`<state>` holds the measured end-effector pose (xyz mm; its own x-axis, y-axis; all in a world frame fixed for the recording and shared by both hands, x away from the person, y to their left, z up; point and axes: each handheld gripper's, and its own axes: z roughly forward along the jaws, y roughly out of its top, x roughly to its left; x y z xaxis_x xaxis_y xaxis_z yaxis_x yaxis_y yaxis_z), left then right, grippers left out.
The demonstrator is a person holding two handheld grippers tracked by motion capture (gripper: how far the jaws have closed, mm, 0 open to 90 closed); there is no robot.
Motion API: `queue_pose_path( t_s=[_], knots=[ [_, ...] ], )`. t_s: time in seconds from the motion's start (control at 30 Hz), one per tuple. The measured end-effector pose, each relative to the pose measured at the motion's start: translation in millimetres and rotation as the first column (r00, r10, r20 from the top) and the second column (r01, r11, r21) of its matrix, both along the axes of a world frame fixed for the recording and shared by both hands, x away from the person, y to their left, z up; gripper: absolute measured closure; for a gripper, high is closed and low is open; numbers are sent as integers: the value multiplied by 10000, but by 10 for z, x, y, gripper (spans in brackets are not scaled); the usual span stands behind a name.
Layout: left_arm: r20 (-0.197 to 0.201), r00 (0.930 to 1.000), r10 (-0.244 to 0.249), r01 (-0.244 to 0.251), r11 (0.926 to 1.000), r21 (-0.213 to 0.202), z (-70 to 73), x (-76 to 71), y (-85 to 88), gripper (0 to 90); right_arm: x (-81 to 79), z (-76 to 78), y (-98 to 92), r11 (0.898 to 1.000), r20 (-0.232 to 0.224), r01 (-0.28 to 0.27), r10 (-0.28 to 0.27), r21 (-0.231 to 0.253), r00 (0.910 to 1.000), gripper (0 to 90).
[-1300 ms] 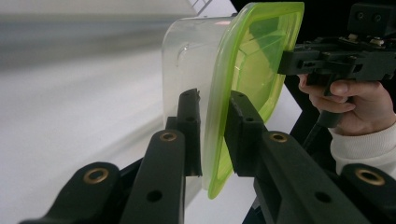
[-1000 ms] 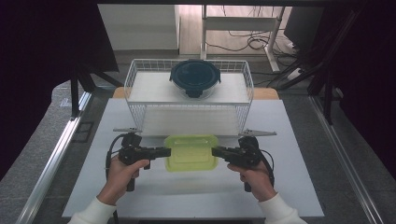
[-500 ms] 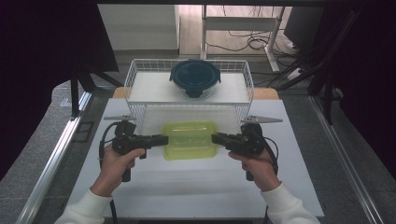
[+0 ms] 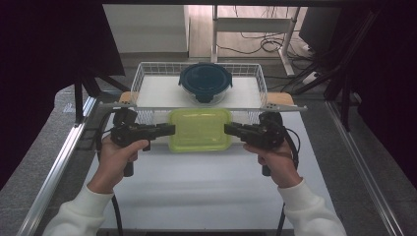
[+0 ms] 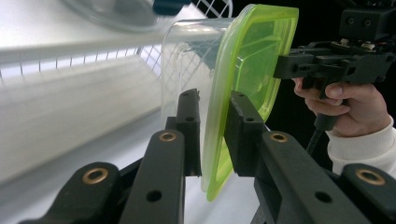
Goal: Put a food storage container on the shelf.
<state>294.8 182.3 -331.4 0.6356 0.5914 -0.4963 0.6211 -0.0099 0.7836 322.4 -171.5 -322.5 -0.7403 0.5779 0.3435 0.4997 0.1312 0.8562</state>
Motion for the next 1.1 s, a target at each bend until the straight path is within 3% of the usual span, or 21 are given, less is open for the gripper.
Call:
queue_pose_path(
  t_s=[0.27,0.57,0.83,1.03,1.1],
  knots=[
    [471,9989,-22,15,9999,165,330,58,-15,773,-3,268,-13,9998,453,89,-97,183,9989,789],
    [812,9967,-60,42,9997,221,484,133,-8,773,54,430,-12,9996,755,63,-84,279,9971,789],
    [939,9956,-29,1,9995,305,642,316,-4,774,236,577,6,9995,847,147,-169,265,9963,790],
    [913,9958,-16,2,9999,153,771,512,2,775,407,762,11,9998,1041,151,-163,121,9944,790],
    [823,9966,-65,72,9999,-88,832,632,25,775,487,848,22,9997,1094,218,-225,79,9937,789]
  ],
)
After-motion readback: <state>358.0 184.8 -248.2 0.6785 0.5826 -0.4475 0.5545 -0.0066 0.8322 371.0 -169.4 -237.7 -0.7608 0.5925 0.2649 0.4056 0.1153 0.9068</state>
